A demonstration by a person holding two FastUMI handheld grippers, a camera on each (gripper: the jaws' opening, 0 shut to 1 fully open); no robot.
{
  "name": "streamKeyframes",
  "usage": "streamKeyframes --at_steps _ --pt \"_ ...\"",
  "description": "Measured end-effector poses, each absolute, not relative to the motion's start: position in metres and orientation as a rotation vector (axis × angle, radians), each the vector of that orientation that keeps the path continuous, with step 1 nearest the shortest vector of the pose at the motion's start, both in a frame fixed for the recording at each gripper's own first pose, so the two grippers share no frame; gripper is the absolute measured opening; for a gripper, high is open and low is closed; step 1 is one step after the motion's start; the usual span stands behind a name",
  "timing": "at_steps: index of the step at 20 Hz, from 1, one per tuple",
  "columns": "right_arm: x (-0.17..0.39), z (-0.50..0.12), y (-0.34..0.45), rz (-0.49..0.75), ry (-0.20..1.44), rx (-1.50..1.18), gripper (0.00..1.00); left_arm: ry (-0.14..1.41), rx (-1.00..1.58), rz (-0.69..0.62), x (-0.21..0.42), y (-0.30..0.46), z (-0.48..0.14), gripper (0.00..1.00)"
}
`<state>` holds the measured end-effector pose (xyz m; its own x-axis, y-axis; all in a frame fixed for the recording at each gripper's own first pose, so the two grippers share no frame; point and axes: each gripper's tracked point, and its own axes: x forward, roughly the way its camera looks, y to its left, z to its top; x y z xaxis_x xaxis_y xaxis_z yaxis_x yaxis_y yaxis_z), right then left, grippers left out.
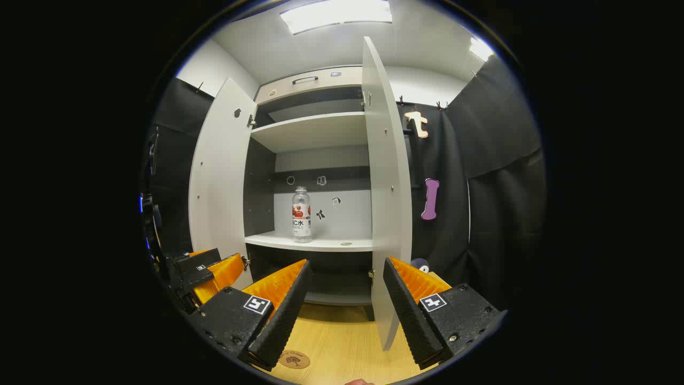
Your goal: Grasp the bottle in the cabinet with the left hand and place it on the coaster, then close the right door with the right hand and the left door with the left hand.
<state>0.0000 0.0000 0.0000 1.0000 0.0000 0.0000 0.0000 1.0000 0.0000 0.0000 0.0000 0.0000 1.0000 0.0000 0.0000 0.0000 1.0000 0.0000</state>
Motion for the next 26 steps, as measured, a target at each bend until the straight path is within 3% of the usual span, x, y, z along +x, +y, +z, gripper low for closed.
streamKeyframes --at_steps 3,4,5,6,8,10,12,13,14,17,18,19,26 --pt "-0.0006 0.0005 -0.0007 -0.004 0.000 -0.008 0.83 -0.018 0.004 0.023 -0.0012 0.0039 0.0039 0.94" --pt "-0.0005 0.0010 -0.0005 -0.005 -0.003 -0.007 0.83 -0.019 0.003 0.023 -0.0021 0.0039 0.0043 0.99" --pt "-0.0005 0.0019 -0.0001 -0.004 -0.005 -0.007 0.83 -0.020 0.001 0.021 -0.0018 0.0035 0.0044 0.94" --pt "-0.0006 0.0016 -0.0001 -0.002 -0.005 -0.008 0.83 -0.019 0.000 0.020 -0.0016 0.0030 0.0049 0.99" --pt "-0.0007 0.0014 0.0003 0.002 -0.007 -0.007 0.83 -0.018 -0.002 0.017 -0.0019 0.0022 0.0055 0.95" --pt "-0.0002 0.0010 -0.0004 -0.002 -0.014 -0.002 0.83 -0.021 -0.004 0.009 -0.0026 -0.0010 0.0065 0.99" --pt "-0.0001 -0.0029 0.0012 0.000 0.004 0.009 0.83 -0.016 -0.006 -0.004 -0.0028 -0.0057 0.0063 0.95" --pt "0.0000 -0.0032 0.0011 0.000 0.008 0.014 0.83 -0.016 -0.006 -0.005 -0.0032 -0.0061 0.0066 0.99" --pt "0.0002 -0.0028 0.0011 -0.002 0.007 0.018 0.83 -0.018 -0.006 -0.006 -0.0027 -0.0057 0.0070 0.95" --pt "-0.0002 -0.0029 0.0011 -0.011 0.011 0.018 0.83 -0.007 -0.006 -0.004 -0.0018 -0.0051 0.0043 0.94" --pt "-0.0003 -0.0030 0.0015 -0.012 0.011 0.021 0.83 -0.002 -0.006 -0.002 -0.0022 -0.0047 0.0025 0.99" --pt "-0.0001 -0.0031 0.0018 -0.012 0.012 0.023 0.83 0.000 -0.006 -0.001 -0.0026 -0.0042 0.0025 0.95" --pt "0.0000 -0.0059 0.0046 0.004 0.023 0.022 0.83 0.004 -0.010 0.007 -0.0076 -0.0026 0.0010 0.95"
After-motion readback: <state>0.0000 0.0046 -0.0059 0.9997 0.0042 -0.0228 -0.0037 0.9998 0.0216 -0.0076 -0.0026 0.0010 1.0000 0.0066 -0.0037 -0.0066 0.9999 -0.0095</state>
